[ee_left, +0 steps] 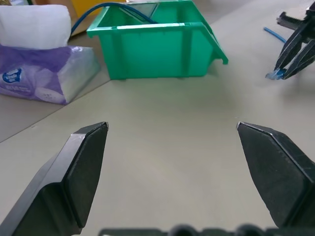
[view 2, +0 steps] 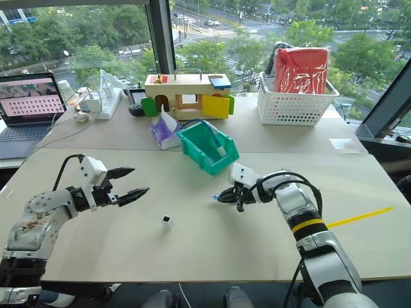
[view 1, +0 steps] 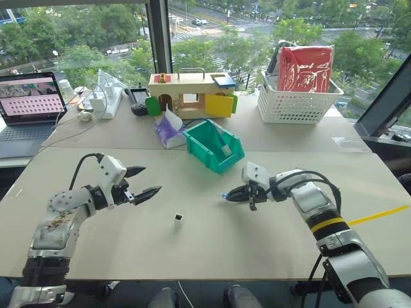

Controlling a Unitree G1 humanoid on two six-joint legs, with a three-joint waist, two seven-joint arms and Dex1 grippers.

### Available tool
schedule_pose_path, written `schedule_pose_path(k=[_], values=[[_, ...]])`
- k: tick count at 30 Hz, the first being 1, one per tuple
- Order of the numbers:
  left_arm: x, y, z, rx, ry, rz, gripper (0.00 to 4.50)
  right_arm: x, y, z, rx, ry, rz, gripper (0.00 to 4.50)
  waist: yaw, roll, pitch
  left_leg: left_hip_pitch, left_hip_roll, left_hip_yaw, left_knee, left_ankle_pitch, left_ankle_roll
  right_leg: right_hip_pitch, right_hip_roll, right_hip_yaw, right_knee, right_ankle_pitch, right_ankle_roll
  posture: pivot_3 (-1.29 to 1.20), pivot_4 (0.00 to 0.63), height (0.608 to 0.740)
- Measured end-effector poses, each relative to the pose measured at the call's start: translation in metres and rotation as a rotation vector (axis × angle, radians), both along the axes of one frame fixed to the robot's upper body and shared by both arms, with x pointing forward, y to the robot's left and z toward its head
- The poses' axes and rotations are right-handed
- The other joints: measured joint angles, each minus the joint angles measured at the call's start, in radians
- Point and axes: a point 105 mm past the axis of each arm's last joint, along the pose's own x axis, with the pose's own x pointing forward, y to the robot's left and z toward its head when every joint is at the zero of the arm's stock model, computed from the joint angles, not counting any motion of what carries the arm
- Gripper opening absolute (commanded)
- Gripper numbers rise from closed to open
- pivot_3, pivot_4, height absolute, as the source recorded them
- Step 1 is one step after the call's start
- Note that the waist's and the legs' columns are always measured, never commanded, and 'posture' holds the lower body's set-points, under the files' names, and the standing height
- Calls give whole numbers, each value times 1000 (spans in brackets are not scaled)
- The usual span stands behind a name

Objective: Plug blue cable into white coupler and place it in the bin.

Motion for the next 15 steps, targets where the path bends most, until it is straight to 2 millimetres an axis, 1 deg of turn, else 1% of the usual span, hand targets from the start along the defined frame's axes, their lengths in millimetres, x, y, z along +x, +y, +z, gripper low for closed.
schedule_pose_path(k=[2, 3, 4, 5, 6, 8, 9, 10, 11, 12, 14, 15], values=[[0, -8, -1, 18, 6, -51, 4500, -4, 16, -2, 2, -6, 41, 1078, 3, 0, 0, 0, 0, 0, 0, 0, 0, 0, 0, 0, 1, 0, 0, 0, 150, 732], [1, -12, 1, 21, 4, -72, 4500, -6, 22, -3, 4, -6, 55, 1303, 4, 0, 0, 0, 0, 0, 0, 0, 0, -1, 1, 0, 1, 0, 0, 0, 150, 732], [3, -19, 4, 29, -1, -106, 4500, -8, 28, -5, 0, -7, 73, 1690, 7, 0, 0, 0, 0, 0, 0, 0, -1, -1, 1, 0, 2, 0, -1, 0, 150, 732], [5, -25, 6, 37, -6, -136, 4500, -8, 29, -6, -7, -10, 73, 1982, 11, 0, 0, 0, 0, 0, 0, 1, -1, -1, 1, 0, 2, 0, -1, 0, 150, 732], [9, -35, 11, 44, -17, -178, 4500, -6, 27, -5, -11, -23, 60, 2353, 16, 0, 0, 0, 0, -1, 0, 1, -2, 0, 1, 0, 1, 0, 0, 0, 150, 732], [13, -52, 16, 50, -37, -251, 4500, -4, 23, -1, -10, -43, 33, 2927, 18, 0, 0, 0, -1, 0, 1, 1, -2, 0, 0, 0, 0, 0, 0, 0, 150, 732], [18, -63, 18, 50, -36, -287, 4500, -2, 17, 5, 5, -51, 3, 3331, 22, 0, 0, -1, -1, -1, 1, 1, -2, 0, 0, 0, 0, 0, 0, 0, 150, 732], [20, -69, 18, 51, -32, -305, 4500, 0, 15, 11, 21, -65, -17, 3750, 22, 0, 0, -1, -1, -1, 1, 1, -2, 0, 0, 0, 0, 0, 0, 0, 150, 732], [24, -76, 18, 54, -25, -330, 4500, 2, 10, 20, 39, -91, -43, 3969, 22, 0, 0, -1, -1, -1, 1, 1, -1, 0, 0, 0, 0, 0, 0, 0, 150, 732], [27, -83, 18, 54, -24, -354, 4500, 3, 4, 28, 60, -113, -75, 4396, 22, 0, 0, -2, -1, -2, 1, 1, -1, 0, 1, 0, 0, 0, 0, 0, 150, 732], [36, -102, 19, 54, -22, -410, 4500, 1, -11, 40, 95, -144, -152, 4456, 27, 0, 0, -2, -1, -3, 1, 1, -1, 0, 1, -1, 1, 0, 0, 0, 150, 732], [39, -108, 19, 59, -24, -431, 4500, 0, -14, 44, 106, -150, -173, 4456, 27, 0, 0, -2, -1, -3, 1, 1, -1, 0, 1, -1, 0, 0, 0, 0, 150, 732]])
